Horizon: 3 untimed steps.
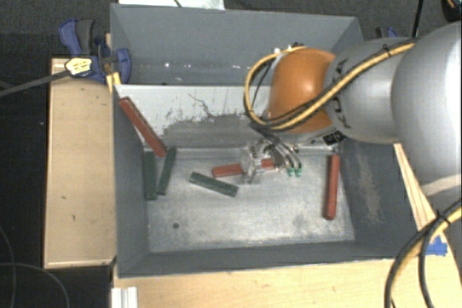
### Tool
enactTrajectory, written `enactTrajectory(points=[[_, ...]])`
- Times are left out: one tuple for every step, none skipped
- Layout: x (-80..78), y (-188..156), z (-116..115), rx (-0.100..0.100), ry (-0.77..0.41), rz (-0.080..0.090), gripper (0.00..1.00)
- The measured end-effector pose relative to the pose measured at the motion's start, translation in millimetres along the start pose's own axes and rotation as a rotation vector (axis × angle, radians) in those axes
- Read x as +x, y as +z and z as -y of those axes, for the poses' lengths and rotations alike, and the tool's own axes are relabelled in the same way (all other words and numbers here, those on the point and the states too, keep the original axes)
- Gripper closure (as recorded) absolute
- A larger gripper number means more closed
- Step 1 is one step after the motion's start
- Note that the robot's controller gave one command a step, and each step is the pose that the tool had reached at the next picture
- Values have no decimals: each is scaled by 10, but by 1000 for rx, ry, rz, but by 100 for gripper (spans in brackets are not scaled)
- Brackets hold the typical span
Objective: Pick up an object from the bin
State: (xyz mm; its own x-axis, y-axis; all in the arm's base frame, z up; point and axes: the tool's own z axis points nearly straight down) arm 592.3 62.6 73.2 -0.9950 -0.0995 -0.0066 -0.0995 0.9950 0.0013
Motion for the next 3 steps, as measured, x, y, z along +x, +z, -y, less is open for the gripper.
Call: enactTrajectory(points=[[19, 23, 1, 0, 1, -5, 0], [19, 22, 2, 0, 2, -5, 100], [154, -1591, 225, 2, -53, 5, 100]])
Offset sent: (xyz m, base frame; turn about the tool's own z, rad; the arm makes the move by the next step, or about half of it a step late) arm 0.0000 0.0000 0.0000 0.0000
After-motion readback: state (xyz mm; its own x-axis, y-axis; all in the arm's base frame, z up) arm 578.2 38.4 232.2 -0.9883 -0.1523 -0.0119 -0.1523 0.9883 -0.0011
